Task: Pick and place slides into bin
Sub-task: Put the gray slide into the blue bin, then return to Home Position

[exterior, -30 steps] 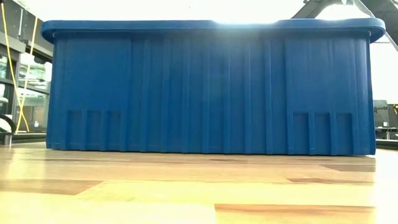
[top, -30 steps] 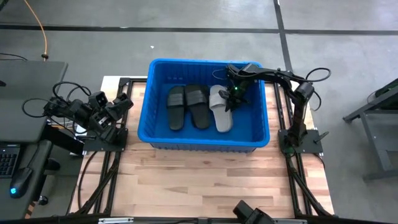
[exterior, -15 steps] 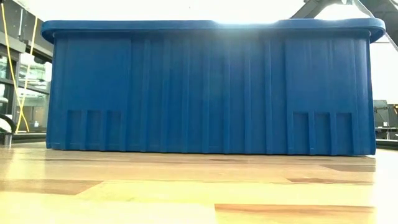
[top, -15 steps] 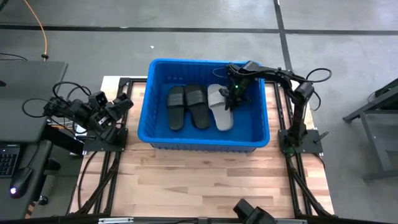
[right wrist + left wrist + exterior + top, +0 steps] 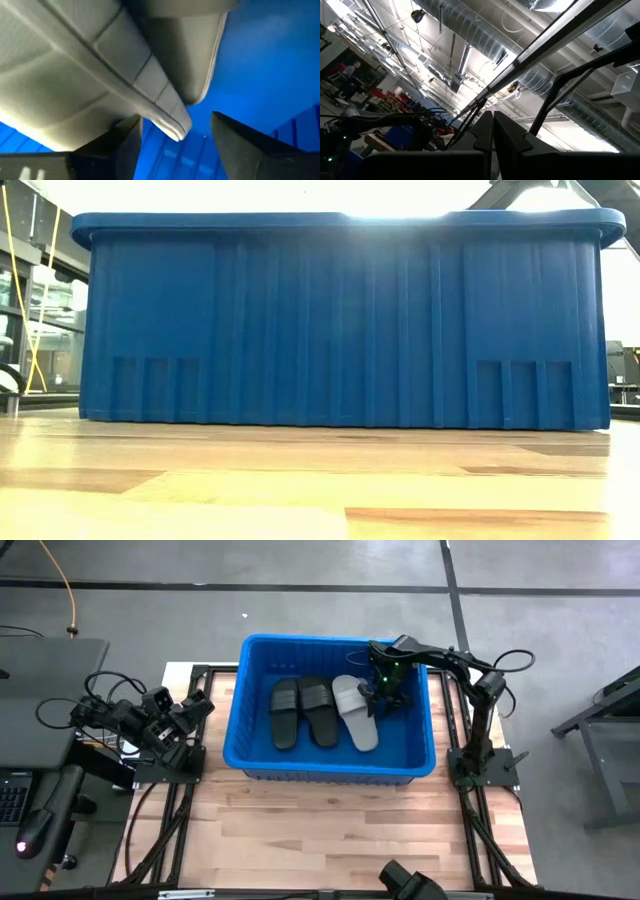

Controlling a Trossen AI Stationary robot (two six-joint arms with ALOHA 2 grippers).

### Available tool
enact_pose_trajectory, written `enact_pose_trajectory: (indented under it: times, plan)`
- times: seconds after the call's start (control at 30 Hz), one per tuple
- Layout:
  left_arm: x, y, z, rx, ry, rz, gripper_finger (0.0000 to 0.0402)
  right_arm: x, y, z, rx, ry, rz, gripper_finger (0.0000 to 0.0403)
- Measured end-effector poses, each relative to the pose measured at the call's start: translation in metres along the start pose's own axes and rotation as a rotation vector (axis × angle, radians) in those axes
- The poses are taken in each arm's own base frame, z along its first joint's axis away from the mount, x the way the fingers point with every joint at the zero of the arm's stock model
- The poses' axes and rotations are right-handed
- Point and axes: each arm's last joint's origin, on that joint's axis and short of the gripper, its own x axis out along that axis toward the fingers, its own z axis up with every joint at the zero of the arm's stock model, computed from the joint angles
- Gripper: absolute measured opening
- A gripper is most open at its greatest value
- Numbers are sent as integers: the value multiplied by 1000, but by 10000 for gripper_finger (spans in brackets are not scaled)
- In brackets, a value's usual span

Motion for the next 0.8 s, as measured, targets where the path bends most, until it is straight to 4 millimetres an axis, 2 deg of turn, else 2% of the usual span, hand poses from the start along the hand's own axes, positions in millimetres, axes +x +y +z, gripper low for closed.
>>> enact_pose_trajectory:
  times: [0.17,0.33,0.43,0.57,0.8]
  plan:
    - [0,0,0,1,-1,3,5,-8,4,-8,-36,48,7,221]
    - [0,0,0,3,-2,6,5,-29,17,-16,-100,14,-50,220]
    - [0,0,0,3,-2,6,5,-44,32,-24,-132,-19,-42,220]
    - [0,0,0,3,-2,6,5,-61,66,-41,-258,-97,-4,220]
    - [0,0,0,5,3,5,5,-78,144,-92,-685,-366,92,220]
